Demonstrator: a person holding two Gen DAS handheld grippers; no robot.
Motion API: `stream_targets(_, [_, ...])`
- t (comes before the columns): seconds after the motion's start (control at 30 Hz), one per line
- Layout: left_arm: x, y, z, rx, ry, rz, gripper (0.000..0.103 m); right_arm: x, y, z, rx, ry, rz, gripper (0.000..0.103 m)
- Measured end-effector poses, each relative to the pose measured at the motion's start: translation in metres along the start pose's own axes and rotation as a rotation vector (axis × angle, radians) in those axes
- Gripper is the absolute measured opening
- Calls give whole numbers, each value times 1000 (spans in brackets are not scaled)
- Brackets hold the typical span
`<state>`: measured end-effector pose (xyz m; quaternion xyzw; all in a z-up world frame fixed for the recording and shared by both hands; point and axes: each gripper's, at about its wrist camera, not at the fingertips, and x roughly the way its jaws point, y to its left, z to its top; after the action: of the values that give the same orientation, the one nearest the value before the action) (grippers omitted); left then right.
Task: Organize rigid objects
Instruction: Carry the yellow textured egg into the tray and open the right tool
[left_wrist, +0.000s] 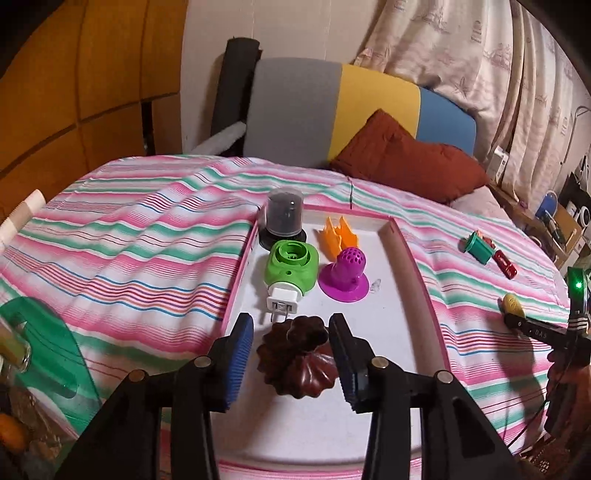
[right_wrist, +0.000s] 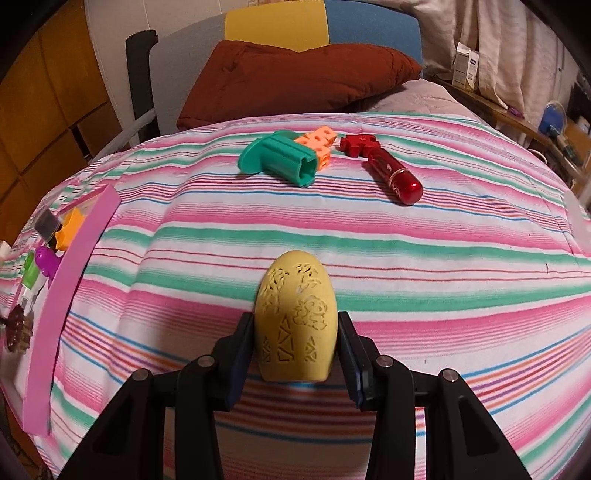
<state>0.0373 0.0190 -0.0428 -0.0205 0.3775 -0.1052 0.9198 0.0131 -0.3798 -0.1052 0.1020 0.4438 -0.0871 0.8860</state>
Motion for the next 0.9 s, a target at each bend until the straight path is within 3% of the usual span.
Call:
stream_targets(0.47, [-21, -21, -19, 11, -4, -109, 43, -16, 52, -14, -15, 36, 186, 44])
stream_targets(0.9, [-28, -30, -31, 49, 9, -117, 43, -48, 121, -5, -109, 7, 334, 44])
